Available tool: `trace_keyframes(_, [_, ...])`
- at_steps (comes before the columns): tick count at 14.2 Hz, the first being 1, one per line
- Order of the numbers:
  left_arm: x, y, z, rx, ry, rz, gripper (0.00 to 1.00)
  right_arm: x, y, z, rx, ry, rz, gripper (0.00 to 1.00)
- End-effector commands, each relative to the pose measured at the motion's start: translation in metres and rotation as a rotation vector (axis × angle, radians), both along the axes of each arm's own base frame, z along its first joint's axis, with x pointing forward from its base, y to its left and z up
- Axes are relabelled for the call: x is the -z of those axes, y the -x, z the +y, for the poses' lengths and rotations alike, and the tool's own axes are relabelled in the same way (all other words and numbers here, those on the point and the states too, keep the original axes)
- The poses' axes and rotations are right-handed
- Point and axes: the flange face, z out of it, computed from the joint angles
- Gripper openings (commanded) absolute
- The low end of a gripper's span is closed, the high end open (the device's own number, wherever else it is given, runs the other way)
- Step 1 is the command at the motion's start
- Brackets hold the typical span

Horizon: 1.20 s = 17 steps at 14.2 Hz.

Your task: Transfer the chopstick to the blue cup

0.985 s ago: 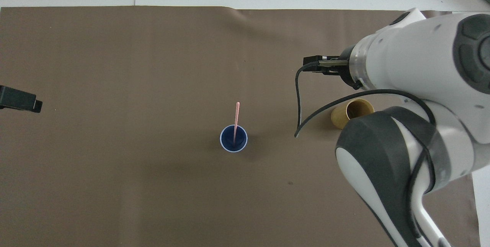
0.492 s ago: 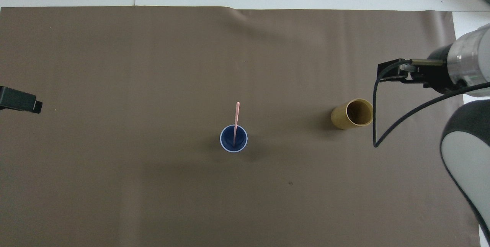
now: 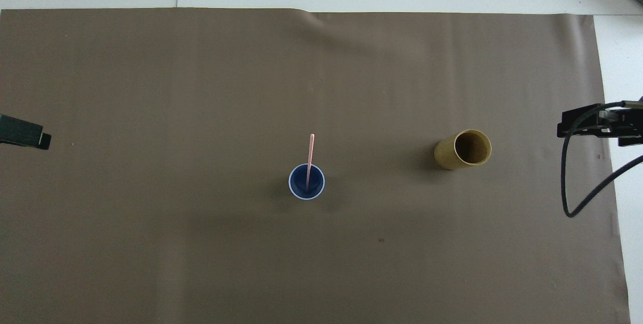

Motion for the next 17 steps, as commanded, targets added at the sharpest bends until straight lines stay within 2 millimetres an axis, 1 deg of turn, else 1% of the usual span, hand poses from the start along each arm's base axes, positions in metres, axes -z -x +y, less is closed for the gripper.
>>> trace_keyframes(1, [-0.002,0.007,0.005,0.006,-0.025,-0.007,1.0,0.003,0.011,-0.019,-0.082,0.001,0.006,1.0])
trace_keyframes(2, [-0.002,0.006,0.005,0.008,-0.026,-0.011,1.0,0.005,0.011,-0.036,-0.07,-0.001,0.01,1.0])
trace_keyframes(3, [-0.003,0.006,0.005,0.009,-0.031,-0.018,1.0,0.006,0.011,-0.041,-0.053,-0.001,0.013,1.0])
trace_keyframes(4, [-0.002,0.005,0.006,0.008,-0.037,-0.019,1.0,0.007,0.008,-0.041,-0.049,-0.003,0.013,1.0])
trace_keyframes(6, [-0.002,0.005,0.007,0.007,-0.046,-0.023,1.0,0.001,0.001,-0.036,-0.024,-0.002,0.006,1.0])
trace_keyframes(10, [-0.002,0.005,0.006,0.007,-0.044,-0.02,1.0,0.001,0.004,-0.03,-0.019,0.003,0.01,1.0])
trace_keyframes(11, [-0.002,0.005,0.006,0.007,-0.044,-0.02,1.0,0.002,0.003,-0.027,-0.022,0.002,0.008,1.0])
trace_keyframes(12, [-0.002,0.005,0.006,0.007,-0.043,-0.02,1.0,0.001,0.003,-0.018,-0.027,0.002,0.006,1.0])
trace_keyframes(13, [-0.001,0.005,0.006,0.007,-0.043,-0.018,1.0,0.001,0.003,-0.006,-0.042,0.001,0.007,1.0])
trace_keyframes(16, [-0.002,0.005,0.006,0.007,-0.043,-0.02,1.0,0.0,0.003,0.015,-0.022,0.002,0.005,1.0])
trace_keyframes(17, [-0.001,0.005,0.006,0.007,-0.043,-0.018,1.0,0.0,0.003,0.015,-0.033,0.002,0.005,1.0])
